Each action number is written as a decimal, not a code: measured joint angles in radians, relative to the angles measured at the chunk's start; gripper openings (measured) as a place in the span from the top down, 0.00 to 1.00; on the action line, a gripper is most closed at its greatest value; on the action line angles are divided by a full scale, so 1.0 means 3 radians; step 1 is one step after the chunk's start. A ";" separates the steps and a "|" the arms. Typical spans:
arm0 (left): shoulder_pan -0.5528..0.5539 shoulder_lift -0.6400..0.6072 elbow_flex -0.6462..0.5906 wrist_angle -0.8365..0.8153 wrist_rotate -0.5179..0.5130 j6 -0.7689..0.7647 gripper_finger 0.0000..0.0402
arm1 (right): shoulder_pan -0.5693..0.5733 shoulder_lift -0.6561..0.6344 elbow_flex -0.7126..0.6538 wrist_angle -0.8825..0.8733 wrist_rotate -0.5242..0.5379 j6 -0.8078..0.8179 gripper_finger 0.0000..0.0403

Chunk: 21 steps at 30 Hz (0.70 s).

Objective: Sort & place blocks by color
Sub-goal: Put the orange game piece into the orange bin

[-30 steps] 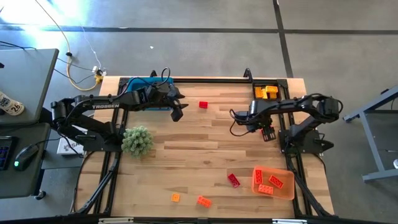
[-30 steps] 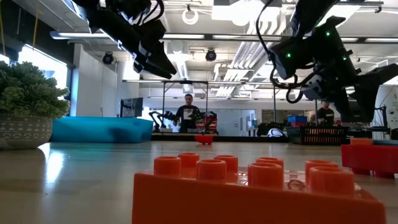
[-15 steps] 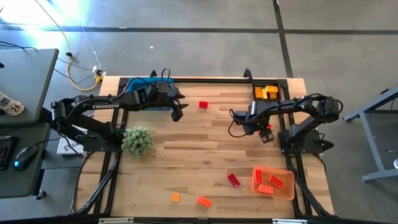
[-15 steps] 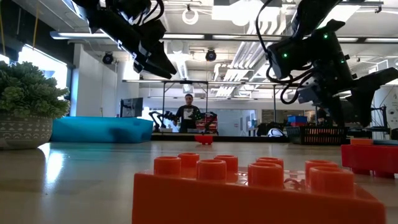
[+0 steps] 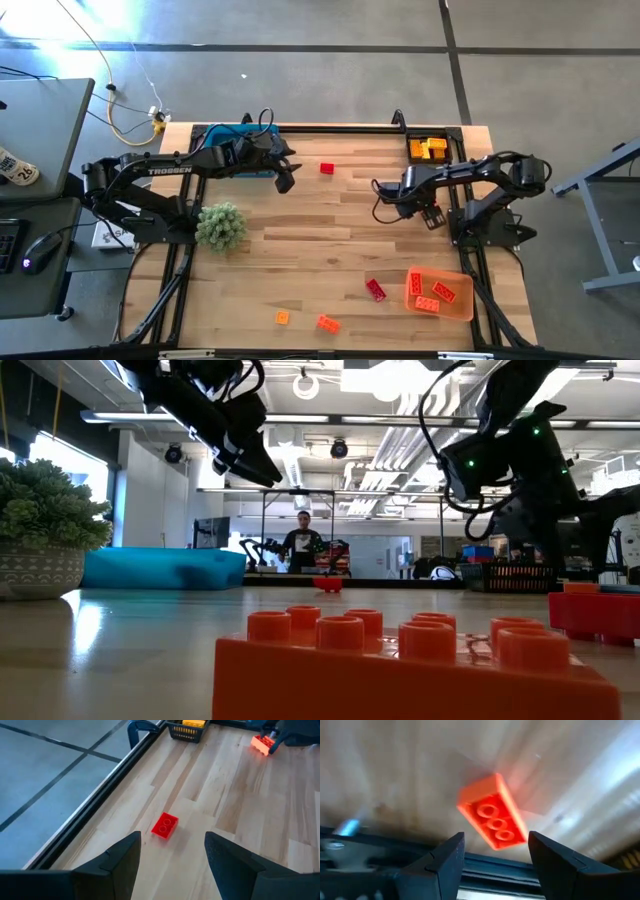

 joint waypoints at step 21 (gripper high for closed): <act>0.0006 0.0000 0.0000 0.0001 -0.0062 0.0003 0.48 | -0.0172 0.0000 -0.0001 0.0181 -0.0090 -0.0139 0.49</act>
